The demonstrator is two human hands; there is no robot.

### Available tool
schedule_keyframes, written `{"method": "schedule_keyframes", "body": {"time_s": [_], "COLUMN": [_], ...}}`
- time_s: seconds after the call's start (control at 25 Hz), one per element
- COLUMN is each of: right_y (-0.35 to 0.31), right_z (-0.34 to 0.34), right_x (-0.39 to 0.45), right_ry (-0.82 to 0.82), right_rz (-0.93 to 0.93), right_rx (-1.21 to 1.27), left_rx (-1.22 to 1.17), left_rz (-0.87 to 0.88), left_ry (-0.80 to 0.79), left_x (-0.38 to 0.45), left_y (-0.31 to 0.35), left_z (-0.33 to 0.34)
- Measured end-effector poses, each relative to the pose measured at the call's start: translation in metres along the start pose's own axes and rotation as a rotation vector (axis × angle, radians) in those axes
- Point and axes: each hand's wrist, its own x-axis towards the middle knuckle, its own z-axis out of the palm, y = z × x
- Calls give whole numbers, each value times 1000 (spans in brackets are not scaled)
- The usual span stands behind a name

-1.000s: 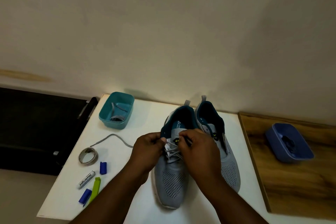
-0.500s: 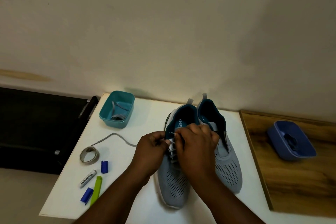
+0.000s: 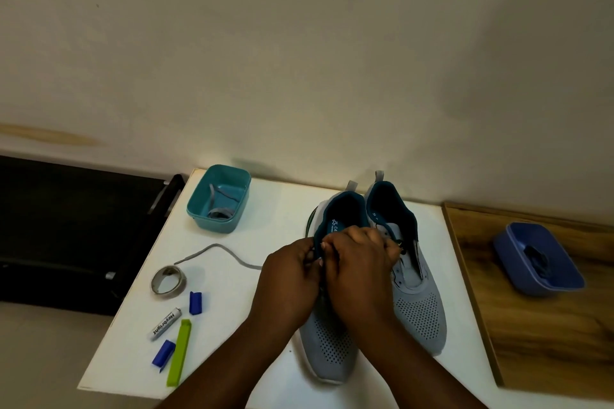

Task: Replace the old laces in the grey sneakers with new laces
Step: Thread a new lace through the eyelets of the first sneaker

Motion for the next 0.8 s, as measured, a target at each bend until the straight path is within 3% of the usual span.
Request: {"method": "schedule_keyframes", "body": {"time_s": [0.24,0.64,0.8], "right_y": [6,14,9], "right_z": [-1,-6,-23], "right_x": [3,6,8], "right_ry": [-52,-118,-280], "right_rz": [-26,-10,-4], "right_rx": [59,225,189], "left_rx": [-88,-173,-84], "left_rz": [-8,-30,11], "left_ry": [-55,43,-33], "left_x": [6,15,14], "left_y": [2,-5,-3], "left_z": [-11,-9,-15]}}
